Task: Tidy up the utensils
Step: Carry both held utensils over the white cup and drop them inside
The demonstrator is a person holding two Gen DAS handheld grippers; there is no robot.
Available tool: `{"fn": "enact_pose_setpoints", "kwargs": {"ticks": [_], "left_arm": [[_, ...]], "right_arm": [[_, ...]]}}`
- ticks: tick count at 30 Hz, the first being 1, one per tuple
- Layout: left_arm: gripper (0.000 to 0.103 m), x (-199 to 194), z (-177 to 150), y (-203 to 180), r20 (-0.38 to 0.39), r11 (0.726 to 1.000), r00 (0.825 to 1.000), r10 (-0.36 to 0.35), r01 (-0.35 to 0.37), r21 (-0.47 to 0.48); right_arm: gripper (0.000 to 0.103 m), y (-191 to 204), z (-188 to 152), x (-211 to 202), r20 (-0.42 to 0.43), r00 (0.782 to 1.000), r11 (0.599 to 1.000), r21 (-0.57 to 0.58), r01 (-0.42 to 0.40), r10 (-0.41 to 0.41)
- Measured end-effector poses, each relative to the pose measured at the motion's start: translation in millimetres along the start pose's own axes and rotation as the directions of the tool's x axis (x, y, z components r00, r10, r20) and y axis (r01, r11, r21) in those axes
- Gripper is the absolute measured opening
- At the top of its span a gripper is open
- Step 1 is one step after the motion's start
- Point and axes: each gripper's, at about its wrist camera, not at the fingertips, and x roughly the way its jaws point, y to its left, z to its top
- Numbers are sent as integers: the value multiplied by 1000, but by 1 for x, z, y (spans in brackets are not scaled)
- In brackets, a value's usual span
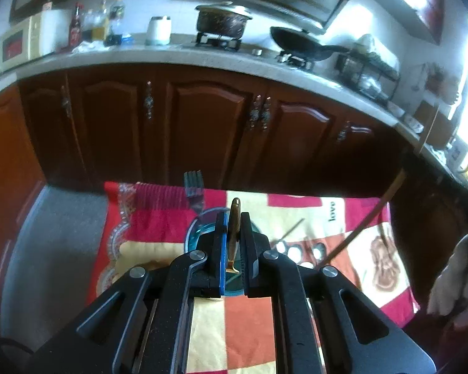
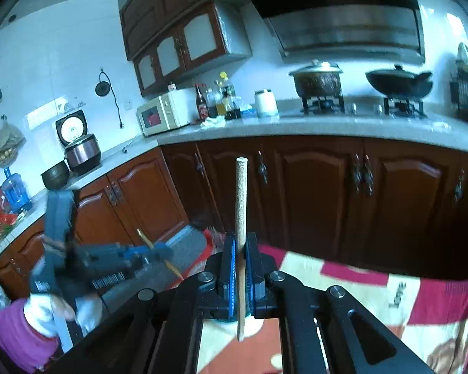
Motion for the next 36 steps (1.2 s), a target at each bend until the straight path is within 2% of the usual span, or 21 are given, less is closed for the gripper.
{"fn": "enact_pose_setpoints", "kwargs": {"ticks": [5, 10, 17, 21, 27, 29, 31, 36], "left_arm": [[6, 25, -8, 7, -31, 999, 999, 31, -31, -6], [6, 55, -15, 18, -69, 998, 996, 52, -54, -28], [6, 83, -26, 19, -124, 998, 991, 48, -51, -23], [6, 95, -32, 17, -144, 998, 988, 58, -60, -12], [6, 107, -35, 22, -170, 996, 983, 77, -83, -32], [6, 106, -35, 22, -165, 995, 983, 85, -91, -29], [7, 104, -35, 22, -157, 996, 984, 82, -87, -28], [20, 98, -34, 23, -153, 996, 986, 69, -75, -37]], "right_arm": [[5, 6, 12, 37, 15, 1000, 1000, 14, 14, -14], [5, 9, 10, 80, -6, 999, 998, -13, 54, -54], [5, -5, -10, 138, -117, 992, 999, 22, 39, -36], [5, -14, -26, 168, -198, 980, 998, 39, 39, -30], [6, -29, -39, 193, -271, 962, 996, 58, 62, -44], [11, -35, -41, 191, -272, 962, 995, 89, 51, -25], [38, -40, -41, 188, -266, 964, 994, 100, 52, -23], [40, -46, -39, 174, -262, 965, 992, 112, 59, -28]]}}
